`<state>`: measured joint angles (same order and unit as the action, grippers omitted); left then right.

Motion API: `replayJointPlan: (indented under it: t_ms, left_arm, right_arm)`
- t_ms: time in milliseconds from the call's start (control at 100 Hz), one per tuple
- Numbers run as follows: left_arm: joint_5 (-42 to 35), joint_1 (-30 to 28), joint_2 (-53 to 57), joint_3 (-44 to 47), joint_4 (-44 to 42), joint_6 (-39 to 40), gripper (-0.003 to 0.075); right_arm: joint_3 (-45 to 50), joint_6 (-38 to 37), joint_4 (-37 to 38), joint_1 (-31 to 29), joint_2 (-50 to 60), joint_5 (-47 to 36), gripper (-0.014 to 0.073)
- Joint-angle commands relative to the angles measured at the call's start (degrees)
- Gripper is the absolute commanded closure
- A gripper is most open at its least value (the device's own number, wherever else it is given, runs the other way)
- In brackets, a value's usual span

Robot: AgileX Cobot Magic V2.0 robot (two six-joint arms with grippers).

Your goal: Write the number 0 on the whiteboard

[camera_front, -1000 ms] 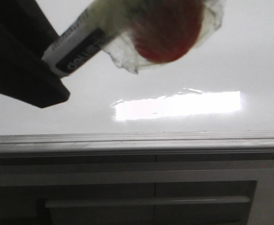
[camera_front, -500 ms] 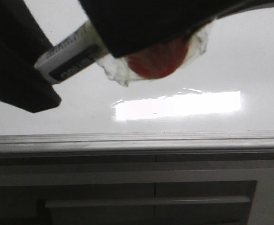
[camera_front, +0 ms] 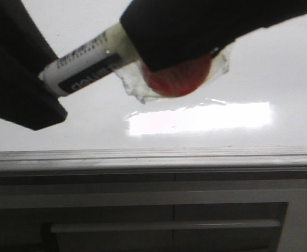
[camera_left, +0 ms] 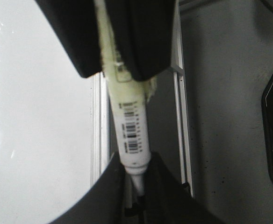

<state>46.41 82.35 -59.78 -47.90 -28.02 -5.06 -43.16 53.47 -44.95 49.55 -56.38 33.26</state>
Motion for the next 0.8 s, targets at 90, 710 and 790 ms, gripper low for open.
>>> replayJointPlan:
  t_ms: [90,710,790]
  left_arm:
    - [-8.1,0.4,1.8,-1.9,-1.5,7.6,0.0636]
    - [-8.6,0.4,32.4,6.1,-14.0,40.9,0.0574]
    - [-4.9,0.4,36.4,10.2,-20.5,50.2,0.0622]
  right_arm:
    - [-2.1,0.3,-1.4,0.0,0.8,-4.2,0.0660]
    - [12.2,0.3,-0.1,-20.8,18.9,-12.9,0.0660]
    - [13.2,0.3,-0.1,-22.9,19.5,-15.3,0.0660]
